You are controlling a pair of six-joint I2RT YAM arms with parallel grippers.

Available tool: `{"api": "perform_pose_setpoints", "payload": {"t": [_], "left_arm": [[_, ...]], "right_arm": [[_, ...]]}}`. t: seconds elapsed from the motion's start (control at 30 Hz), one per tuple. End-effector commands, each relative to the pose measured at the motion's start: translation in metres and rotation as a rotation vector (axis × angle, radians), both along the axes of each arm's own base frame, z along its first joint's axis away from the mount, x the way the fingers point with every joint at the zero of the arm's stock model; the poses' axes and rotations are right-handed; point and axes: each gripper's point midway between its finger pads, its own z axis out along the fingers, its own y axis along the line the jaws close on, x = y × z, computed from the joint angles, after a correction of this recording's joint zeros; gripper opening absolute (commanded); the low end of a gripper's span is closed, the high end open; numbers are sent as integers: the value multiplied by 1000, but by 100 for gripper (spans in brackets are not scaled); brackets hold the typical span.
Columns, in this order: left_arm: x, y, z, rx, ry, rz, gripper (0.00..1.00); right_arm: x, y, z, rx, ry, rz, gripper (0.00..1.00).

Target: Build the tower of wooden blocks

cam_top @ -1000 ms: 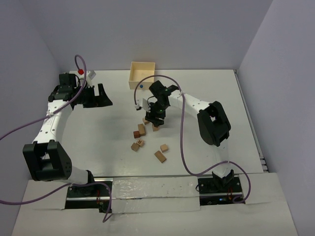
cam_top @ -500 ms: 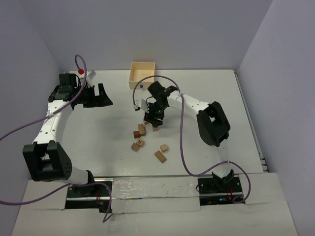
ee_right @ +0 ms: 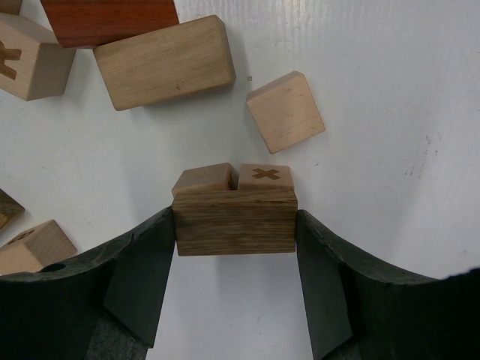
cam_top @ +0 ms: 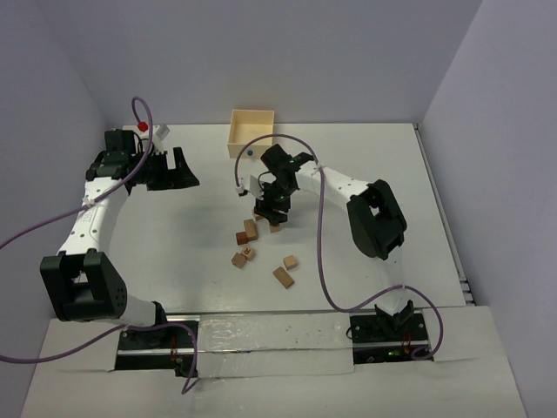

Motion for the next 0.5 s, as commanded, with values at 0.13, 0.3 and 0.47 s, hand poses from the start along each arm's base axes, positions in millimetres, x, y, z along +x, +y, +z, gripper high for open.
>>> {"api": "perform_pose_setpoints", "payload": {"t": [0.13, 0.3, 0.47], "left_arm": [[6, -1, 19, 6, -84, -3, 99], [6, -1, 19, 2, -85, -4, 99], [7, -2, 19, 0, -83, -4, 99]], "right_arm": [[0, 3, -10, -9, 3, 4, 39], [-1, 2, -13, -14, 5, 5, 45], [-2, 3, -14, -15, 10, 8, 62]]}}
